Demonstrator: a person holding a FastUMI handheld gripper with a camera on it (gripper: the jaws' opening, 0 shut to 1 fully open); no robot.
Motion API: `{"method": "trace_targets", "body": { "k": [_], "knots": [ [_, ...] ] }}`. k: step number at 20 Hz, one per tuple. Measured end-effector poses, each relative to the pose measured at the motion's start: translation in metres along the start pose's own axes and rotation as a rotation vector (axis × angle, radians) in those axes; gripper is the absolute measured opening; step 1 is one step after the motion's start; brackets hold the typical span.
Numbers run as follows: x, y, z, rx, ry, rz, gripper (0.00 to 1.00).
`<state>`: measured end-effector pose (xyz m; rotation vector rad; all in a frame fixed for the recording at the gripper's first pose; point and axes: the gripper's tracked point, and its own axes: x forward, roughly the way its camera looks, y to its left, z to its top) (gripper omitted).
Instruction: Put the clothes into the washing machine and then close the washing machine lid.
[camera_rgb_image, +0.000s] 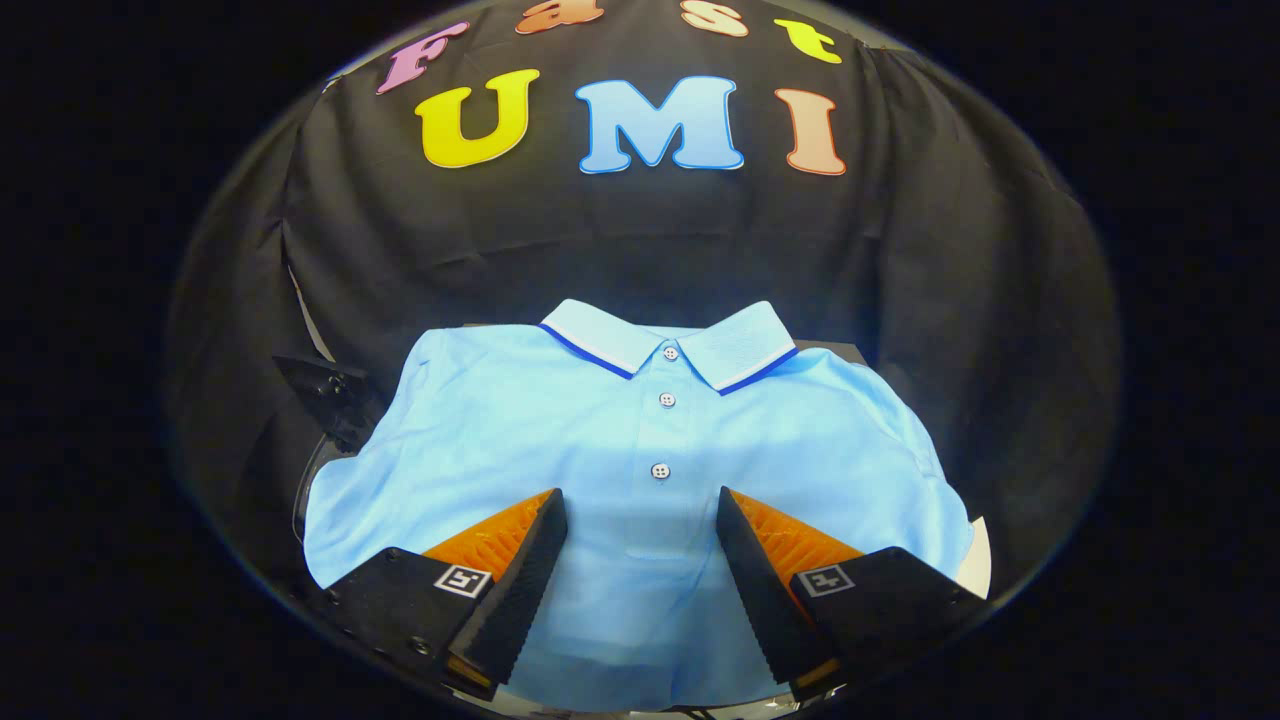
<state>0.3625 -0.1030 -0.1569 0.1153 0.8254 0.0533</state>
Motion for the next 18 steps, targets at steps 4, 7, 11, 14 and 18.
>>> {"method": "trace_targets", "body": {
  "k": [4, 7, 11, 14, 18],
  "knots": [
    [0.0002, 0.0041, 0.0055, 0.003, 0.033, 0.038, 0.62],
    [-0.0023, 0.0054, 0.0023, -0.004, 0.072, 0.072, 0.39],
    [-0.0028, 0.0056, 0.0054, 0.044, 0.059, 0.103, 0.02],
    [-0.0023, 0.0043, 0.0066, 0.054, 0.063, 0.116, 0.02],
    [-0.0038, 0.0048, 0.0082, 0.092, 0.068, 0.137, 0.02]
  ]
}}
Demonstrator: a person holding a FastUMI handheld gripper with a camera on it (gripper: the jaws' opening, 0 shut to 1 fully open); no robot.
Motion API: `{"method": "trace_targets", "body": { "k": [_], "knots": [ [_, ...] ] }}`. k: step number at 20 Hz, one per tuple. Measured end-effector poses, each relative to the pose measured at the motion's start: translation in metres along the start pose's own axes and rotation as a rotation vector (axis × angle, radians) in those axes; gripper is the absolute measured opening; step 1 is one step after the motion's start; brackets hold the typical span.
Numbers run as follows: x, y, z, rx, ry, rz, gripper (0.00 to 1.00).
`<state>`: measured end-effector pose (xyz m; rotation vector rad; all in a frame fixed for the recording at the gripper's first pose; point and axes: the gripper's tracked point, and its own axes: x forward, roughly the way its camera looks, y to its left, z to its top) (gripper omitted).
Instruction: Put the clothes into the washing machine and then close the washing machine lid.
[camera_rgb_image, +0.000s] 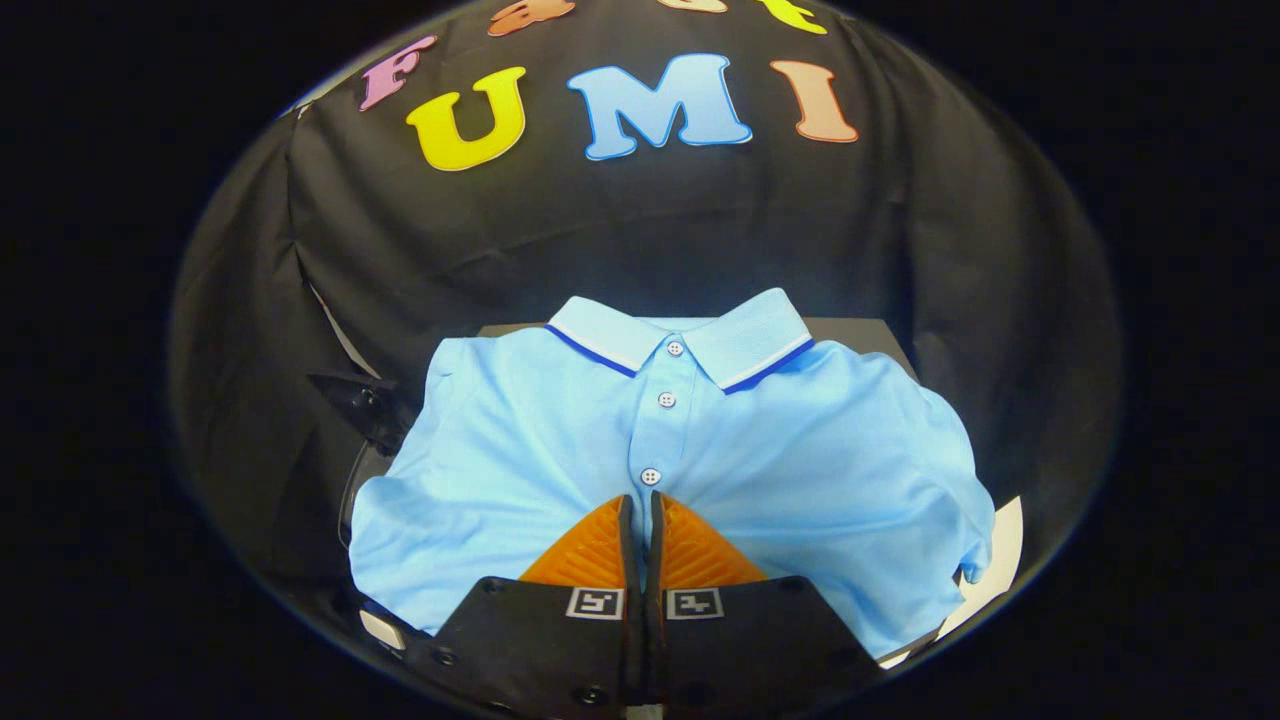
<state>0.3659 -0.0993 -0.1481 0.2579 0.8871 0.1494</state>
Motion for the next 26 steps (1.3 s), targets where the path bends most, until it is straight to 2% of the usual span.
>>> {"method": "trace_targets", "body": {
  "k": [4, 14, 26],
  "knots": [
    [-0.013, 0.005, 0.007, -0.006, -0.029, 0.013, 0.02],
    [-0.070, 0.045, 0.051, 0.002, -0.209, 0.049, 0.02],
    [-0.103, 0.155, 0.075, 0.025, -0.358, 0.040, 0.02]
  ]
}}
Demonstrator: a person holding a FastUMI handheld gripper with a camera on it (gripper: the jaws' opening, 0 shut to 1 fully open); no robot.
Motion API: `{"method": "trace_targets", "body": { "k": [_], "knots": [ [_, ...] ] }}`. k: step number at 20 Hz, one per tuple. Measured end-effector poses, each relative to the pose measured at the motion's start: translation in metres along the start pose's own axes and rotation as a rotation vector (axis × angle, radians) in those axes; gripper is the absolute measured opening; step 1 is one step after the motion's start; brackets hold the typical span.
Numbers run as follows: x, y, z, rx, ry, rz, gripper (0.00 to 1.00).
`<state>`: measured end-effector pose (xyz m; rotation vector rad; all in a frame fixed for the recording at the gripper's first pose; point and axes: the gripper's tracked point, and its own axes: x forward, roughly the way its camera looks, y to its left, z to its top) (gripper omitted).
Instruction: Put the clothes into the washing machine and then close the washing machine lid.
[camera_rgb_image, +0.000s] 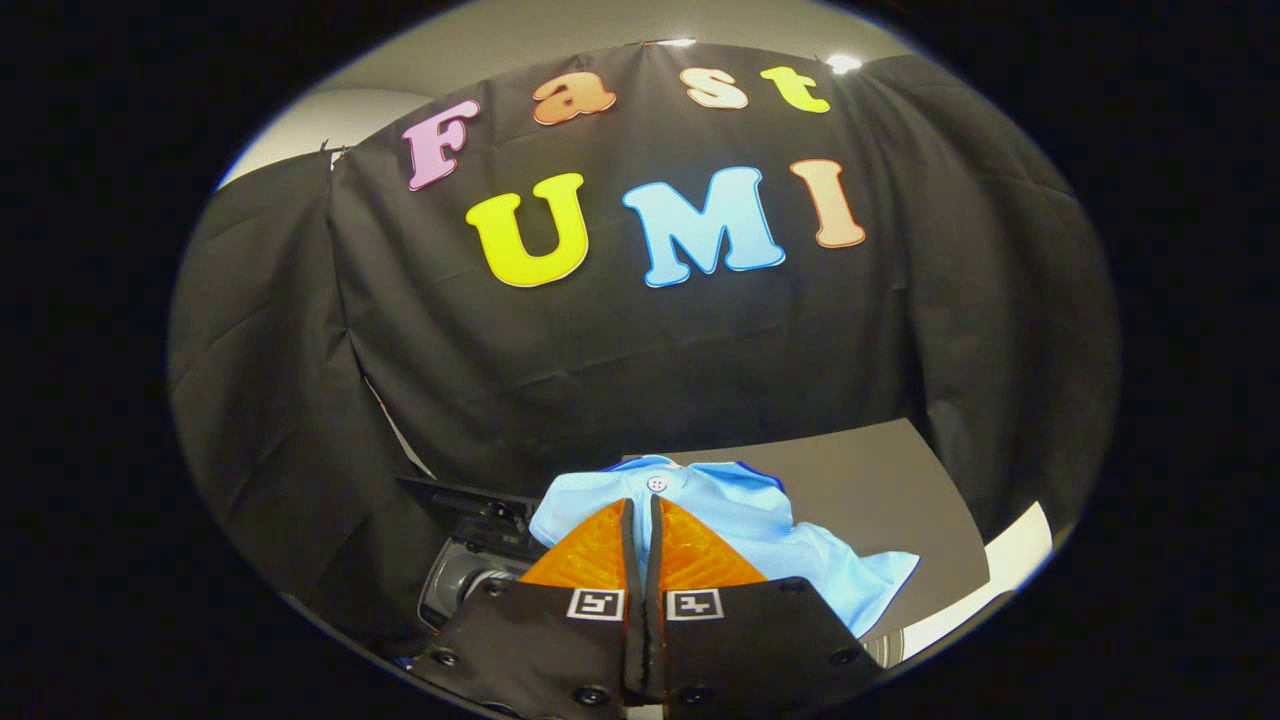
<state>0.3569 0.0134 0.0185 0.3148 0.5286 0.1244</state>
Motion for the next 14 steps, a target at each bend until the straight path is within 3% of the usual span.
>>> {"method": "trace_targets", "body": {
  "k": [14],
  "knots": [
    [0.000, 0.160, -0.007, -0.057, -0.026, 0.158, 0.02]
  ]
}}
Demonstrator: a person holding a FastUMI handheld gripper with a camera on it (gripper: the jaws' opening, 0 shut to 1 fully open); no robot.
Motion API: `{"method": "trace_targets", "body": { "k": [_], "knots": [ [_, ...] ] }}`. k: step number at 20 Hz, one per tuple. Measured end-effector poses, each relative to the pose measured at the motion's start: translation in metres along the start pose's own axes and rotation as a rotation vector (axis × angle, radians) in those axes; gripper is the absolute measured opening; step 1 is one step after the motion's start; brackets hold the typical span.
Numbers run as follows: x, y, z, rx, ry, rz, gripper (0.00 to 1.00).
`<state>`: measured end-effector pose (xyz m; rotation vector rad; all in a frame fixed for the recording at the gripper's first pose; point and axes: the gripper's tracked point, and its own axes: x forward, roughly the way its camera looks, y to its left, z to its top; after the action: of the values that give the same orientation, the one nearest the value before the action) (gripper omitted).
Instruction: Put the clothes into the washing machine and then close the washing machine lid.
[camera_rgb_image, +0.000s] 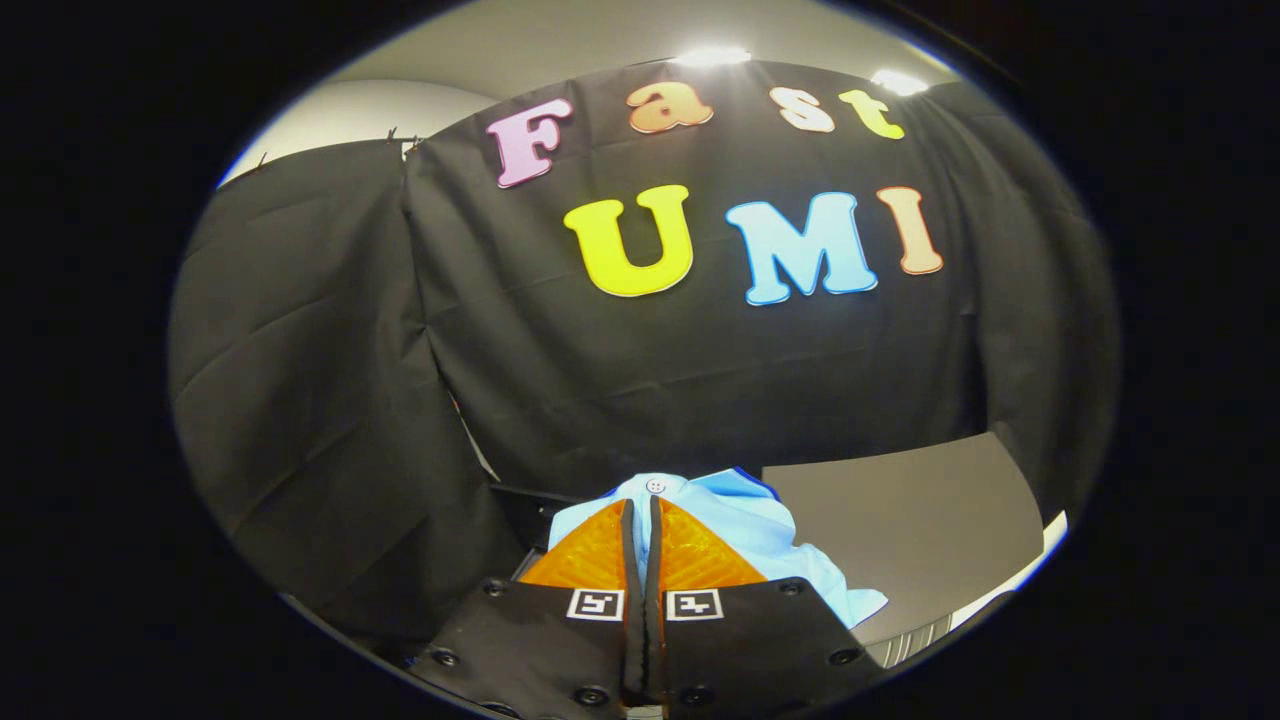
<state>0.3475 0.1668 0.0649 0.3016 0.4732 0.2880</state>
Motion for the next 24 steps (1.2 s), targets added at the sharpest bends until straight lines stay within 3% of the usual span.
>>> {"method": "trace_targets", "body": {
  "k": [11, 24],
  "knots": [
    [0.041, 0.105, -0.034, 0.001, 0.046, 0.150, 0.02],
    [0.091, 0.147, -0.105, 0.003, 0.143, 0.181, 0.02]
  ]
}}
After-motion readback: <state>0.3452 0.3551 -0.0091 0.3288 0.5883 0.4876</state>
